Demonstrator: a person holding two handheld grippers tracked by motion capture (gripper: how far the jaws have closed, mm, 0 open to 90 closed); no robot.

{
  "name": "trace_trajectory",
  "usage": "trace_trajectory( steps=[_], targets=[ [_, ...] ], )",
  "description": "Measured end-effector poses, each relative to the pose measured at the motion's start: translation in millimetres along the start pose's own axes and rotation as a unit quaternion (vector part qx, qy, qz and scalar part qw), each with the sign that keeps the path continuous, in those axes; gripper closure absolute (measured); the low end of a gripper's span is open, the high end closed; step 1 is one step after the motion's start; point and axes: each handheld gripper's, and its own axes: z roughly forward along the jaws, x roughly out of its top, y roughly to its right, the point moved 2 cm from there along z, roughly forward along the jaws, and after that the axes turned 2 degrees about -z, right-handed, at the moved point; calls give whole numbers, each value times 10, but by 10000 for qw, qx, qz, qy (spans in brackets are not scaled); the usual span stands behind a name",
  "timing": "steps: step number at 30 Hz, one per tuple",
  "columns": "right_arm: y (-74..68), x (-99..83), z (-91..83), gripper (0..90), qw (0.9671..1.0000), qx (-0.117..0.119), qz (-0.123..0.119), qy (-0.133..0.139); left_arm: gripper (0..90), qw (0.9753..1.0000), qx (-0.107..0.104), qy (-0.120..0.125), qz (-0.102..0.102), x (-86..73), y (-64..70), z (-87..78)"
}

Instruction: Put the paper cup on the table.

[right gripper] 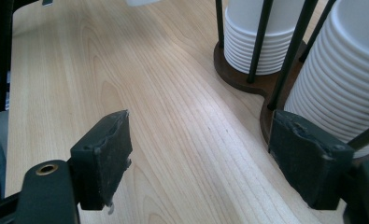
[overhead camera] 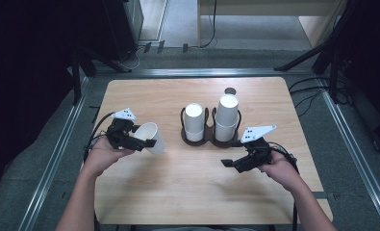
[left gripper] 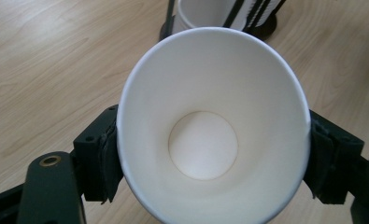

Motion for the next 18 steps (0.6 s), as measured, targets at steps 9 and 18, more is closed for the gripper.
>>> trace_trajectory(
  steps=[9,18],
  targets=[
    [23,-43,-10,220,10000,-43,59,-37,202,9987,444,-117,-242,-12,-192,51],
    [71,-67,14,220,9999,-47,138,-66,199,9959,828,-195,-319,-32,-311,99]
  ],
)
